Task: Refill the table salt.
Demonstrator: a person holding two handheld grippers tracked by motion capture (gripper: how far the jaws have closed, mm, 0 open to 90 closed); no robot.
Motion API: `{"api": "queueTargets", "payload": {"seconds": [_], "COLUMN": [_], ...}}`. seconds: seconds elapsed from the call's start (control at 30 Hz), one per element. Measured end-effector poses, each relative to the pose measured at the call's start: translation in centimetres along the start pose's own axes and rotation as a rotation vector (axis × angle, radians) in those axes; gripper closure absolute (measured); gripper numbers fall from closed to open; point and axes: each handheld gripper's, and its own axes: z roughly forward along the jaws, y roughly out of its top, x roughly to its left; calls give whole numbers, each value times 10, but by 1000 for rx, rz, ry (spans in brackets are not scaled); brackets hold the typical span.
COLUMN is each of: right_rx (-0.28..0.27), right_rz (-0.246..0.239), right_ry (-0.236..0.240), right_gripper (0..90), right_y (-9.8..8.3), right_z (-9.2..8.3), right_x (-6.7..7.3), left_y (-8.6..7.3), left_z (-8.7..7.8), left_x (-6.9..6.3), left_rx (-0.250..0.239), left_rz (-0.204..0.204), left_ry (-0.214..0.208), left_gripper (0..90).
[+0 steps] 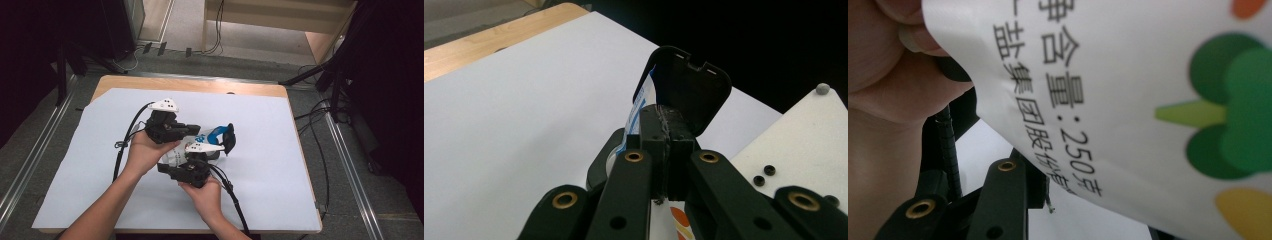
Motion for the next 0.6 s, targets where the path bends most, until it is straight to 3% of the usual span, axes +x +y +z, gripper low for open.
{"api": "queueTargets", "payload": {"seconds": [0.6], "right_rx": [-3], "right_rz": [-1], "right_ry": [28], "right_gripper": [645], "right_y": [6], "right_z": [-3], "right_x": [5], "left_y": [1], "left_z": [-1], "left_x": [2], "left_rx": [3], "left_rz": [-2], "left_ry": [-11], "left_gripper": [900]}}
